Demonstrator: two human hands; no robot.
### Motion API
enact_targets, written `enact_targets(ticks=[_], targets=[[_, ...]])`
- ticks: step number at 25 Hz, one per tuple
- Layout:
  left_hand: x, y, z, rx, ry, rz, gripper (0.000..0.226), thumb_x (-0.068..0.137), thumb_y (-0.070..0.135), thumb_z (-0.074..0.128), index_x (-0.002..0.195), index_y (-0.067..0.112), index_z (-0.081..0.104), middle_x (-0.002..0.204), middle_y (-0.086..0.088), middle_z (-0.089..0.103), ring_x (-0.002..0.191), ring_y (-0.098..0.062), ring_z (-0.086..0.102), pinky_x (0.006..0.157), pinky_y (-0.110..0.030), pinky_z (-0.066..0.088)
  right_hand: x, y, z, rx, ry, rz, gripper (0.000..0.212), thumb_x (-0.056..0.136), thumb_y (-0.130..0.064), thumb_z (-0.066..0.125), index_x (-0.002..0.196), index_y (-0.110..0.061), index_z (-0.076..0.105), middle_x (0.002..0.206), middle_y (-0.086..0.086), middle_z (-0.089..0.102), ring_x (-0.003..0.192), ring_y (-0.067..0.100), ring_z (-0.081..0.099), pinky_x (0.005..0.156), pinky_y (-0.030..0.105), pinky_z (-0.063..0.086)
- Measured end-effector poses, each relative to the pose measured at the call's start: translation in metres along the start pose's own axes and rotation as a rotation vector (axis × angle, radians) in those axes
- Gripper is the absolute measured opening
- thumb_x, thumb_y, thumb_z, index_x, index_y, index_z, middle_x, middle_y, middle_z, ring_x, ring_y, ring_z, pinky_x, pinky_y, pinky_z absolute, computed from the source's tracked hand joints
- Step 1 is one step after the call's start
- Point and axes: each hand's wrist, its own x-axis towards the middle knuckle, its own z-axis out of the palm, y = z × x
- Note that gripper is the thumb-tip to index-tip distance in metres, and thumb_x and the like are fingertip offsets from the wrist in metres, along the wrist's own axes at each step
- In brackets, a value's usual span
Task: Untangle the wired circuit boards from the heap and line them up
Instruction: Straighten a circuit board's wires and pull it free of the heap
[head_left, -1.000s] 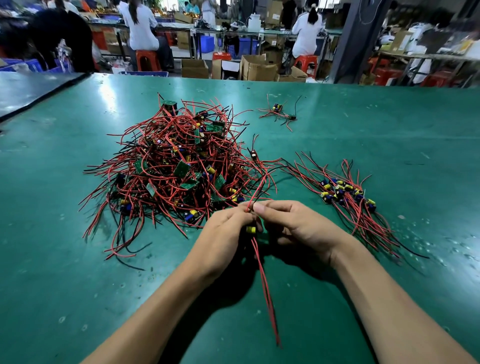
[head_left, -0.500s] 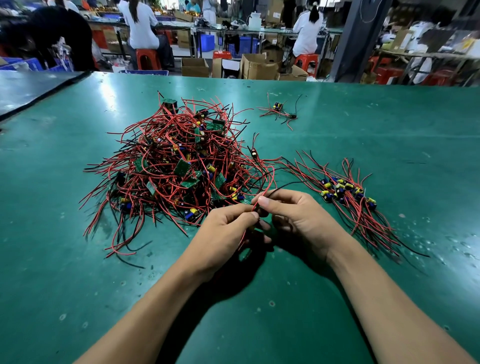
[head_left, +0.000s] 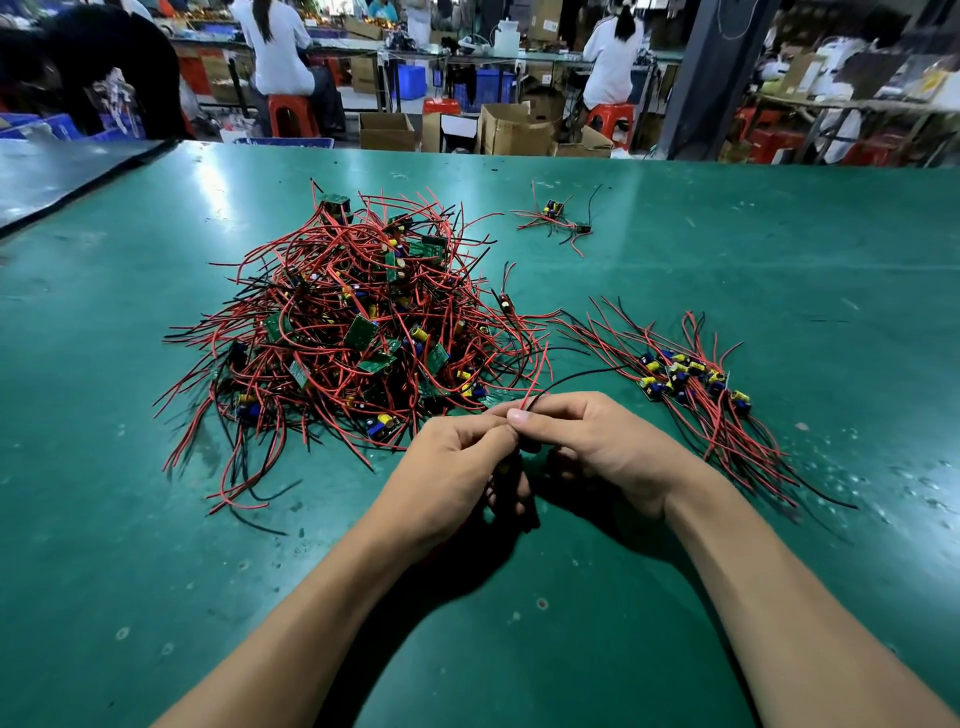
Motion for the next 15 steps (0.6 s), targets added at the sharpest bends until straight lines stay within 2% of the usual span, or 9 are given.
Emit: enact_targets(ticks=[2,3,6,7,9,13,15], targets=[[0.000,0.001,0.001,0.063,0.014,0.020,0.030,0.099,0.015,0.051,0.081,0.000,0.070,0.058,-0.008,0.068,0.046,-0.015,0.058,0.047,-0.022,0.045,0.001,-0.001,-0.003,-0.037,0.052,0.006,0.033,0.089,-0.032,0.072,0.107,-0.005,0.073,0.090,0.011,0.063,0.074,0.027,0.042,0.060,0.027,0.026],[0.000,0.002,0.002,0.053,0.023,0.013,0.028,0.098,0.013,0.051,0.082,0.001,0.071,0.058,-0.008,0.067,0.045,-0.014,0.058,0.047,-0.020,0.045,0.001,-0.002,-0.004,-0.045,0.065,0.004,0.029,0.088,-0.032,0.072,0.104,-0.008,0.075,0.090,0.012,0.061,0.074,0.026,0.039,0.060,0.028,0.024],[-0.001,0.004,0.003,-0.024,0.040,-0.024,0.023,0.096,0.008,0.051,0.085,-0.001,0.070,0.058,-0.012,0.067,0.047,-0.018,0.063,0.046,-0.018,0.045,-0.001,-0.005,-0.006,-0.060,0.103,-0.019,0.015,0.087,-0.033,0.073,0.092,-0.020,0.078,0.071,-0.001,0.058,0.055,0.012,0.034,0.049,0.019,0.023],[-0.001,0.005,0.003,-0.028,0.047,-0.028,0.023,0.096,0.008,0.051,0.085,-0.001,0.069,0.059,-0.012,0.067,0.048,-0.019,0.064,0.047,-0.017,0.045,-0.002,-0.006,-0.008,-0.025,0.116,-0.033,0.014,0.084,-0.033,0.074,0.089,-0.021,0.078,0.063,-0.006,0.053,0.049,0.007,0.030,0.045,0.016,0.022],[-0.001,0.004,0.003,-0.056,0.059,-0.040,0.024,0.097,0.007,0.050,0.084,-0.001,0.069,0.062,-0.013,0.069,0.051,-0.022,0.065,0.049,-0.017,0.046,-0.002,-0.008,-0.015,0.083,0.157,-0.062,0.015,0.077,-0.032,0.076,0.085,-0.019,0.076,0.062,-0.008,0.048,0.043,0.004,0.023,0.039,0.013,0.021],[0.001,0.004,0.005,-0.152,0.104,-0.080,0.025,0.099,0.008,0.049,0.083,-0.003,0.066,0.067,-0.018,0.069,0.057,-0.028,0.066,0.053,-0.029,0.055,-0.001,-0.010,-0.018,0.220,0.221,-0.079,0.018,0.073,-0.030,0.077,0.081,-0.017,0.066,0.057,-0.009,0.040,0.037,0.003,0.023,0.033,0.013,0.022],[0.002,0.004,0.004,-0.173,0.112,-0.080,0.025,0.099,0.007,0.048,0.085,-0.005,0.065,0.068,-0.021,0.069,0.056,-0.030,0.066,0.054,-0.035,0.059,-0.001,-0.009,-0.009,0.258,0.140,-0.074,0.018,0.075,-0.029,0.076,0.087,-0.016,0.072,0.061,-0.004,0.041,0.035,0.004,0.028,0.033,0.014,0.026]])
